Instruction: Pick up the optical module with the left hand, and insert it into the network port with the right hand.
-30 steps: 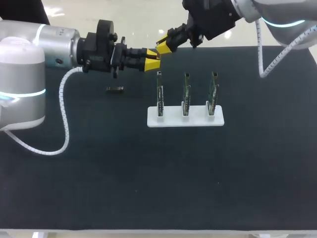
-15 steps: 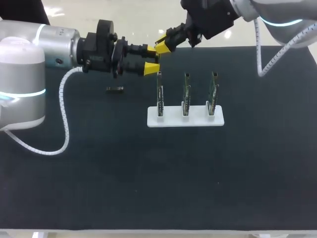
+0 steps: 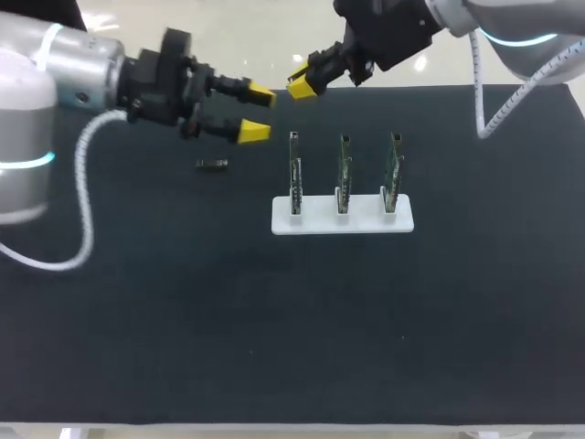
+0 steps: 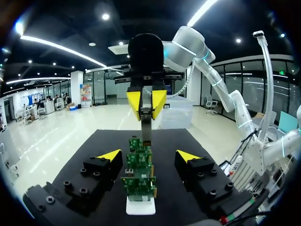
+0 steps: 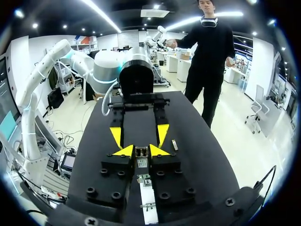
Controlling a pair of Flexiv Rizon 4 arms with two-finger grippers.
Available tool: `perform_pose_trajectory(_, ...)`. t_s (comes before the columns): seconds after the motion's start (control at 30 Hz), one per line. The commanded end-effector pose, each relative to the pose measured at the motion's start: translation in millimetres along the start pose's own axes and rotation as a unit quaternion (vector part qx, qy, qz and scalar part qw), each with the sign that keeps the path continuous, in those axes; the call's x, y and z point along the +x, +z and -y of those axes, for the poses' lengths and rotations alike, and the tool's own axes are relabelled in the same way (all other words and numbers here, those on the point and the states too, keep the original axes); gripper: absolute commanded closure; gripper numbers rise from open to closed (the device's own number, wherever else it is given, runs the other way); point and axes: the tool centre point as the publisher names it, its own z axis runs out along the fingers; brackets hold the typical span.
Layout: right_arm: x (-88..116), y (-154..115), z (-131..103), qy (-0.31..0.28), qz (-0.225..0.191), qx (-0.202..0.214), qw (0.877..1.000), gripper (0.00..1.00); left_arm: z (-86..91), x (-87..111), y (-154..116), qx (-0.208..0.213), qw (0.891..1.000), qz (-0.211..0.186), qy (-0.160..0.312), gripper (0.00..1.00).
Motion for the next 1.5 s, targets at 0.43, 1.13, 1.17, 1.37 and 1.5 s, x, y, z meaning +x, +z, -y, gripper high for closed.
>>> perform_pose_trajectory(0.43, 4.1, -5.4, 5.0, -0.004, -0.004, -0.007, 1.000, 1.00, -15.4, 9.1, -78.4, 0.014, 0.992, -0.129, 0.004, 0.00)
perform_pose_trajectory(1.13, 22.3, -17.0, 24.5, 0.003, -0.025, -0.031, 0.999, 1.00, -11.8, 10.4, -92.6, 0.053, 0.983, -0.178, -0.005, 0.00)
perform_pose_trajectory(1.17, 25.4, -19.1, 26.2, 0.002, -0.025, -0.032, 0.999, 1.00, -11.8, 10.4, -92.6, 0.053, 0.983, -0.178, -0.005, 0.00)
perform_pose_trajectory(1.37, 46.5, -27.8, 32.2, -0.017, -0.029, -0.045, 0.998, 1.00, -11.8, 10.4, -92.6, 0.053, 0.983, -0.178, -0.005, 0.00)
perform_pose_trajectory(1.5, 58.1, -31.9, 36.1, -0.032, -0.032, -0.052, 0.998, 1.00, -11.8, 10.4, -92.6, 0.053, 0.983, -0.178, -0.005, 0.00)
